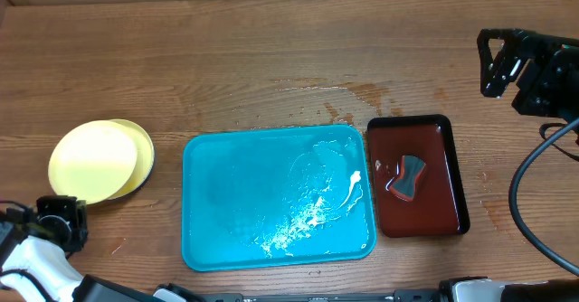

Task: Clean dirty plates on tray and stack at the side
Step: 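Lower the yellow plate onto the stacked plates at left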

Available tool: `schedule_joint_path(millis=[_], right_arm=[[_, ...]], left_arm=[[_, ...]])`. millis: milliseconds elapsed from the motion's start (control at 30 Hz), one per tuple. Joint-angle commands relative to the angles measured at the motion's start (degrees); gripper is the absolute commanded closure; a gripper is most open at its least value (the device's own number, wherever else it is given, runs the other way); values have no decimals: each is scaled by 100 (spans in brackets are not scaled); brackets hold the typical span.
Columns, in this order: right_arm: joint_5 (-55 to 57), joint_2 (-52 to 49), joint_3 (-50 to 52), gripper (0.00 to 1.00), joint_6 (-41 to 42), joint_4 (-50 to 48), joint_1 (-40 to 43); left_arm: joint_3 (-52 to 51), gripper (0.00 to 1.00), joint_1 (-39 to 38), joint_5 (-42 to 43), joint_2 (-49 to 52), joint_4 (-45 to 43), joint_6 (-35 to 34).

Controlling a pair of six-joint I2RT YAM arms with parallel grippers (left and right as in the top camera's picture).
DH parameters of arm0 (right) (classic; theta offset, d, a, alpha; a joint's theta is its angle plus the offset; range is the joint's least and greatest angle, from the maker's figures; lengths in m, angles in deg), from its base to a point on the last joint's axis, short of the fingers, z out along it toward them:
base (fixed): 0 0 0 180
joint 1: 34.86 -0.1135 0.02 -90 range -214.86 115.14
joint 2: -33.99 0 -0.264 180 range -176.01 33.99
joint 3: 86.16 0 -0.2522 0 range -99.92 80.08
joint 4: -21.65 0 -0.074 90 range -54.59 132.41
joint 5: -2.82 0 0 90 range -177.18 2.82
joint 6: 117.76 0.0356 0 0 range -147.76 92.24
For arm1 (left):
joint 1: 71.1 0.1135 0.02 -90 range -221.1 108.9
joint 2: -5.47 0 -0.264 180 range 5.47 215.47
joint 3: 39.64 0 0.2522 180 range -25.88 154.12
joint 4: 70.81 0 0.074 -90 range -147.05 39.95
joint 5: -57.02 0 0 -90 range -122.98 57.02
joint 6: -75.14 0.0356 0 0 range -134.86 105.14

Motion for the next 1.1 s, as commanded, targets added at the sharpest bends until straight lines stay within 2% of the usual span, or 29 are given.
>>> schedule_joint_path(millis=[0,367,600,833,1067], right_arm=[[-35,24,9,0,-22,-13,11],[-35,24,9,0,-20,-13,11],[-35,24,9,0,-2,-13,11],[-35,24,9,0,-2,-13,11],[-35,24,9,0,-2,-13,11]], left_arm=[[-52,96,-2,177,79,-184,-136],[-50,96,-813,181,1394,-619,-116],[-28,96,-981,170,1427,-868,-129],[-28,96,-955,-442,1427,-638,-400],[13,96,-841,-697,1423,-564,-415]])
